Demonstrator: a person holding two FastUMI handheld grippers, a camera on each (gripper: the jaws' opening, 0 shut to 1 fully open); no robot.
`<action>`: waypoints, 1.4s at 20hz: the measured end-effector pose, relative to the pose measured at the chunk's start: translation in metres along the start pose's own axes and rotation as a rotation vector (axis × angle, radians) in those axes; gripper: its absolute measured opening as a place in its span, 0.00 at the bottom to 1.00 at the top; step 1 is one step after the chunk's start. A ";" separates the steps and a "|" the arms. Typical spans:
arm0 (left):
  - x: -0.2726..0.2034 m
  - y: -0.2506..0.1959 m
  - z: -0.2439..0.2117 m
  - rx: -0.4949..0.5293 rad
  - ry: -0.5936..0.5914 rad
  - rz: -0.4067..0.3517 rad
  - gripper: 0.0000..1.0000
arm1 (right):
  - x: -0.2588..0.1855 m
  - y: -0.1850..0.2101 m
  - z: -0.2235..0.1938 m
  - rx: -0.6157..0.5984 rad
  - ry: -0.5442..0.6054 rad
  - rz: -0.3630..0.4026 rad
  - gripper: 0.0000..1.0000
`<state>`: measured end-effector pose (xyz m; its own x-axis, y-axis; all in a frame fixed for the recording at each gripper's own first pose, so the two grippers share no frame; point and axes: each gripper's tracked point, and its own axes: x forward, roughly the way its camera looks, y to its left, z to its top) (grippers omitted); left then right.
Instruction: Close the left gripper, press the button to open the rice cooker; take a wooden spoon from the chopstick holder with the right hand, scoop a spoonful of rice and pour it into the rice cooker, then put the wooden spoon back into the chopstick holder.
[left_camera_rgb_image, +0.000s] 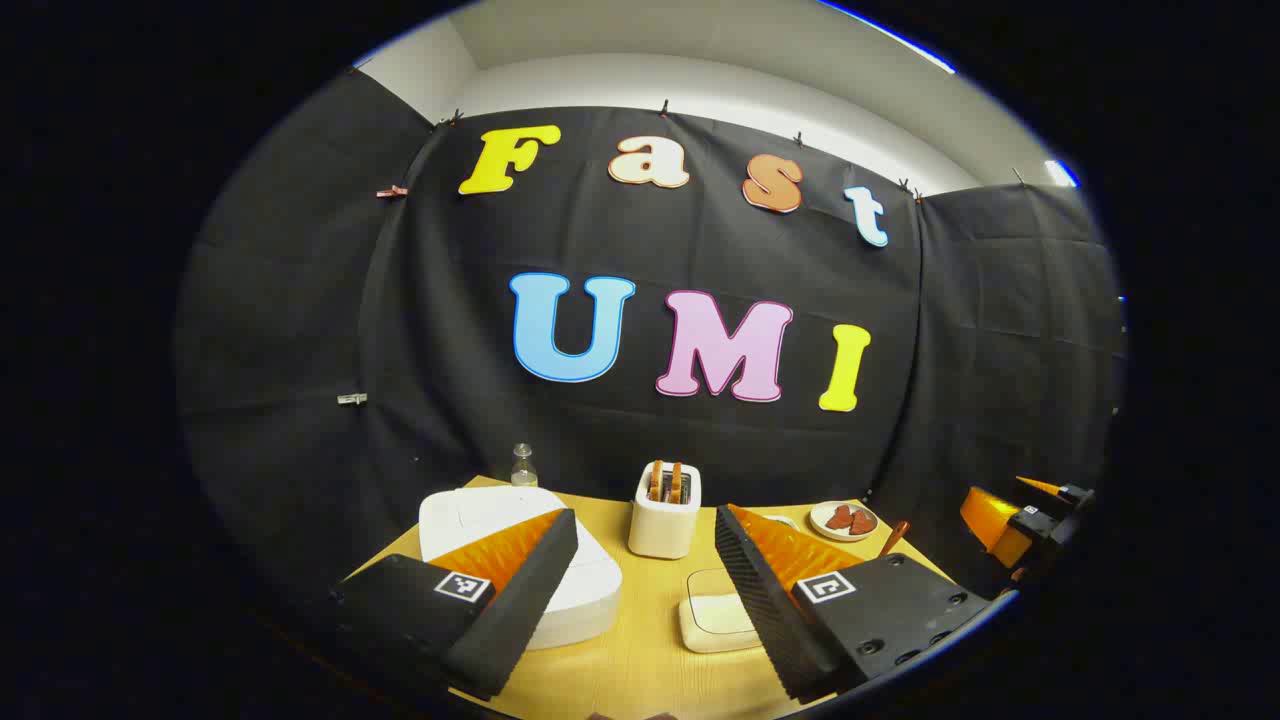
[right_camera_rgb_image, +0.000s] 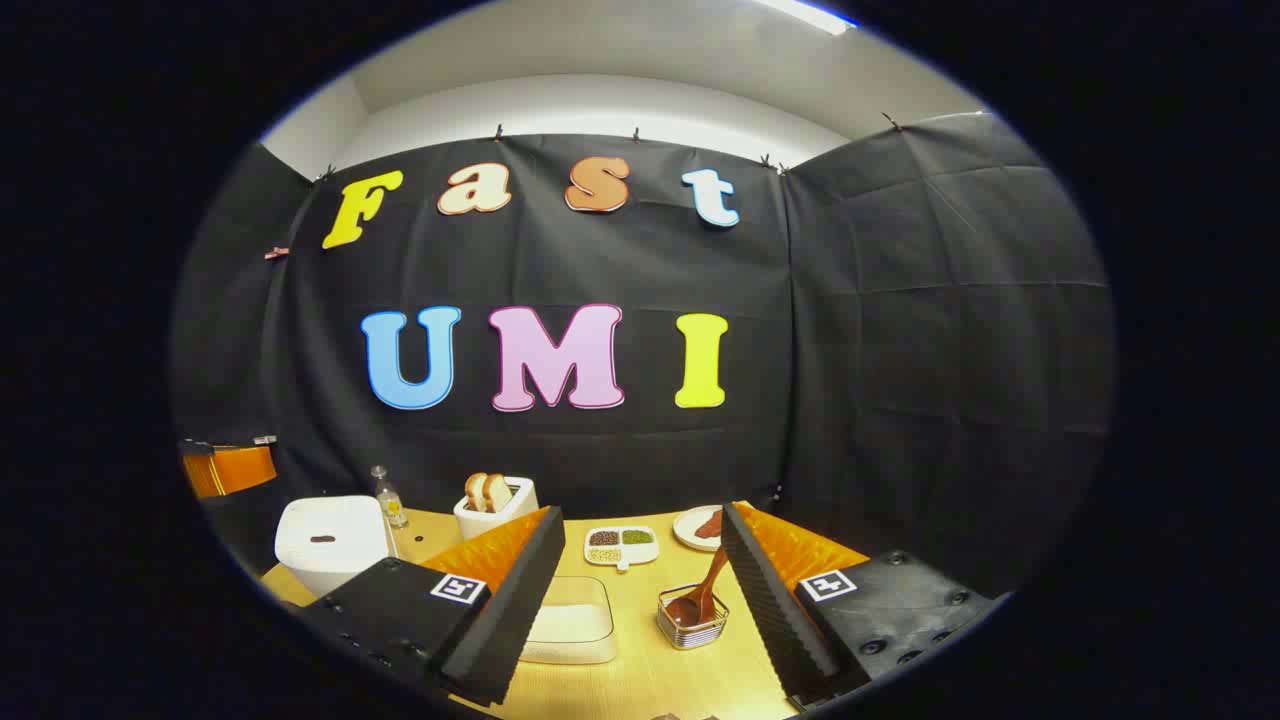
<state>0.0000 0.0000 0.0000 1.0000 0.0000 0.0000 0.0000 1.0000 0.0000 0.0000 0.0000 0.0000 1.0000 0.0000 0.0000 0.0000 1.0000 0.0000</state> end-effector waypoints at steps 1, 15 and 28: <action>0.003 -0.003 0.000 0.000 0.001 -0.008 0.95 | 0.001 -0.003 -0.001 0.006 0.005 -0.007 0.98; 0.017 0.011 0.011 -0.051 -0.059 0.008 0.96 | 0.025 -0.009 0.010 -0.004 -0.010 0.031 0.97; 0.032 0.051 0.025 -0.058 -0.028 0.037 0.97 | 0.028 0.001 0.010 -0.051 -0.005 0.130 0.97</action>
<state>0.0321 0.0511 0.0254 0.9989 0.0378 0.0272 -0.0362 0.9977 -0.0581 0.0277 0.0015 0.0098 0.9915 0.1301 0.0018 -0.1298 0.9902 -0.0509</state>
